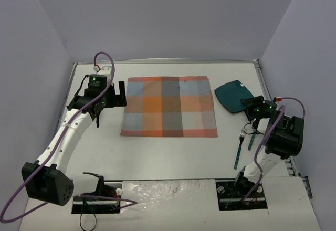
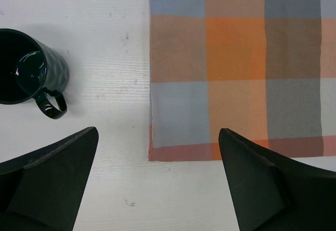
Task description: Set the dinner table for one person
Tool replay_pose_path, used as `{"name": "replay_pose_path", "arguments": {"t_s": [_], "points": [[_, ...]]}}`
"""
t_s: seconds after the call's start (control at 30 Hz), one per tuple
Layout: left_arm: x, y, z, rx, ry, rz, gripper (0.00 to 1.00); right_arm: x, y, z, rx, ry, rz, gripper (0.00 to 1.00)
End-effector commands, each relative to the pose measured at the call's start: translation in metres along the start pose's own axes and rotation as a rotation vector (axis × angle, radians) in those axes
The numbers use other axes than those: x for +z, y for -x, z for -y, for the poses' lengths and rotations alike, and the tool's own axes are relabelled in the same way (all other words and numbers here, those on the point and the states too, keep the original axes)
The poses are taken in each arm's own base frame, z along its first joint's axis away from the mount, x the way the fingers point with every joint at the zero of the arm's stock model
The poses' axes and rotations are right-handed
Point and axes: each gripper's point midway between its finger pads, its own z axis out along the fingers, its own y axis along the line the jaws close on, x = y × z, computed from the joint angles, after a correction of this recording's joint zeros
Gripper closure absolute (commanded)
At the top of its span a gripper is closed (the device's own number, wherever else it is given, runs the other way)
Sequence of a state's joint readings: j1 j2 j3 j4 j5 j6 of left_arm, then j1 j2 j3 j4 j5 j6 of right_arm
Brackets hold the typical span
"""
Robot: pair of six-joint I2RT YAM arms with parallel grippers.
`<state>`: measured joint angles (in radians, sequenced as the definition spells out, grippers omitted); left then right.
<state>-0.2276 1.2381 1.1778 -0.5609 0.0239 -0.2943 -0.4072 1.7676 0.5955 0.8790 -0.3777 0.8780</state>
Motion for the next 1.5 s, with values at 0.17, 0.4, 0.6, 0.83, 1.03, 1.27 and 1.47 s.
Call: {"name": "replay_pose_path", "arguments": {"t_s": [0.17,0.4,0.6,0.83,1.03,1.27,1.47], "points": [[-0.006,0.019,-0.006,0.004,0.027,0.076,0.03,0.005,-0.022,0.047,0.084,-0.112,-0.048,0.78],[-0.004,0.018,-0.008,-0.001,0.033,0.075,0.03,0.005,-0.012,0.028,0.103,-0.023,-0.033,1.0],[-0.003,0.018,-0.008,-0.003,0.031,0.072,0.03,-0.013,0.021,-0.046,0.104,0.224,0.028,1.0],[-0.002,0.017,-0.007,-0.008,0.027,0.073,0.03,-0.038,0.051,-0.104,0.125,0.435,0.111,1.0],[-0.002,0.017,-0.008,-0.008,0.028,0.076,0.03,-0.045,0.053,-0.118,0.173,0.576,0.109,1.0],[-0.001,0.017,-0.008,-0.008,0.03,0.076,0.03,-0.055,0.052,-0.133,0.136,0.668,0.104,1.0],[0.0,0.017,-0.008,-0.01,0.03,0.075,0.03,-0.069,0.055,-0.158,0.072,0.763,0.089,1.0]]}}
